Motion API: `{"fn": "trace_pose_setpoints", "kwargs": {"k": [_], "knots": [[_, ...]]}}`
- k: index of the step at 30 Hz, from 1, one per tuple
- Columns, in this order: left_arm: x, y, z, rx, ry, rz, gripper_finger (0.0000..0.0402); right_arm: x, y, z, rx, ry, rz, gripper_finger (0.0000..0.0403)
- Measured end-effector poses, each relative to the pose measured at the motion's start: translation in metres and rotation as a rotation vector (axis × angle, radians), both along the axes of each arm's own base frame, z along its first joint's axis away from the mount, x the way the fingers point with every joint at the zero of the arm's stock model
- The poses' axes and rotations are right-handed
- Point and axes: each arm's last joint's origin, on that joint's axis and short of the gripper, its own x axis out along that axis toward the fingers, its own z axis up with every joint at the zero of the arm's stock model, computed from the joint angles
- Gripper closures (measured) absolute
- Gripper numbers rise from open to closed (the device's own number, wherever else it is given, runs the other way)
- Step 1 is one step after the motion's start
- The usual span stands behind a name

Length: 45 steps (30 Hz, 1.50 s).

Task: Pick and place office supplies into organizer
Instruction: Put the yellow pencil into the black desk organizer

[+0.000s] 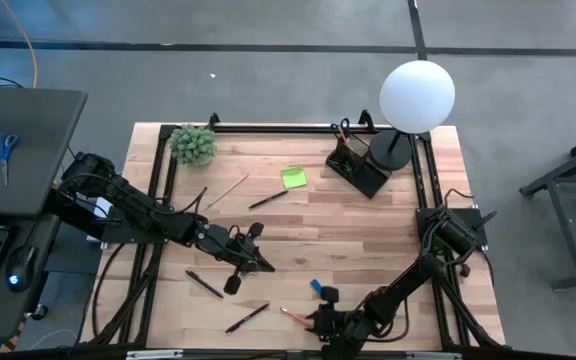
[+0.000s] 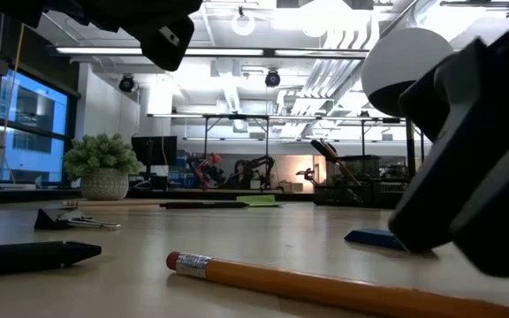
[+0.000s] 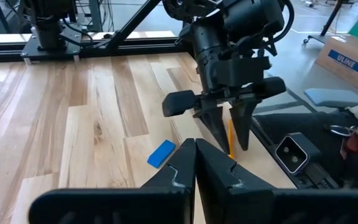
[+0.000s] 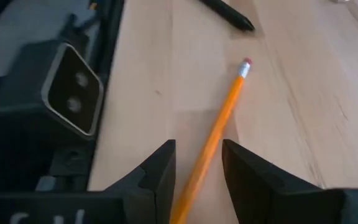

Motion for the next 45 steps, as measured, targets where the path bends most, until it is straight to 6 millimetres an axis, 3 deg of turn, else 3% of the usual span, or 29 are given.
{"fn": "trace_pose_setpoints", "kwargs": {"k": [21,32,41,45], "knots": [[0.000,0.000,0.000,0.000,0.002,0.000,0.0401,-0.013,-0.015,-0.012,-0.135,0.133,-0.142,0.0285],[0.000,0.000,0.000,0.000,0.001,0.000,0.0401,-0.018,-0.019,-0.014,-0.183,0.152,-0.182,0.0394],[0.000,0.000,-0.001,0.002,0.006,0.000,0.0401,-0.033,-0.028,-0.035,-0.158,0.024,-0.250,0.0312],[0.000,0.000,-0.001,0.003,0.010,0.000,0.0401,-0.046,-0.028,-0.044,-0.135,-0.057,-0.258,0.0300]]}}
